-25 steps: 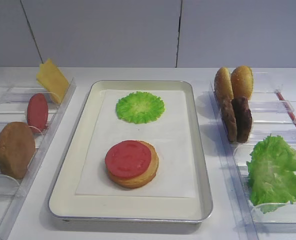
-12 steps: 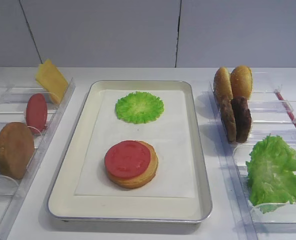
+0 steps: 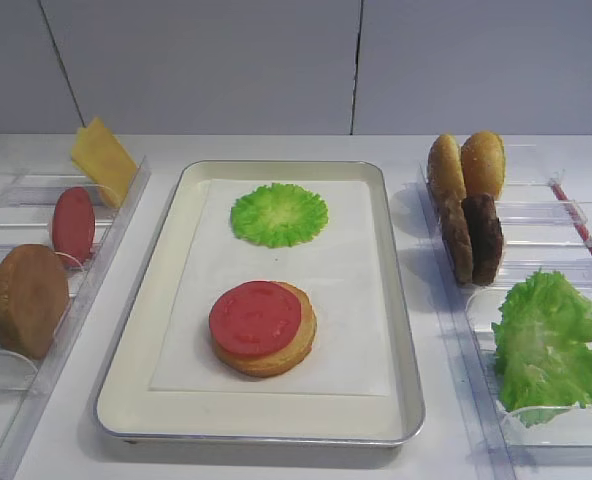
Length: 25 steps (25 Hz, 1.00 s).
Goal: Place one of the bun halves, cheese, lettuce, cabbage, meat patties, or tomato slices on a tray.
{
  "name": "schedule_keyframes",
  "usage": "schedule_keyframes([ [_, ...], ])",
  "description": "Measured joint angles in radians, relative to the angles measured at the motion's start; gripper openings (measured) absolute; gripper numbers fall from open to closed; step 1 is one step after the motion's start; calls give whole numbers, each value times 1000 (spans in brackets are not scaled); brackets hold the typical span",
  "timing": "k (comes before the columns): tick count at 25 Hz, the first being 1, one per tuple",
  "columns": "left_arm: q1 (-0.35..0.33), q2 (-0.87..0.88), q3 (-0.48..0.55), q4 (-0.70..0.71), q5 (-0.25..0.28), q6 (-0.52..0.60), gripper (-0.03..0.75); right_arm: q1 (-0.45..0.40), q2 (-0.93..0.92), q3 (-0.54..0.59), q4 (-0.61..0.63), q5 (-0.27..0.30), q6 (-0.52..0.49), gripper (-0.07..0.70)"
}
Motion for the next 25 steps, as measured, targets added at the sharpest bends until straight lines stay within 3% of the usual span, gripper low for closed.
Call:
schedule_keyframes([
  [25,0,0,0,2,0,-2,205,0,0,0,0,0,2,237],
])
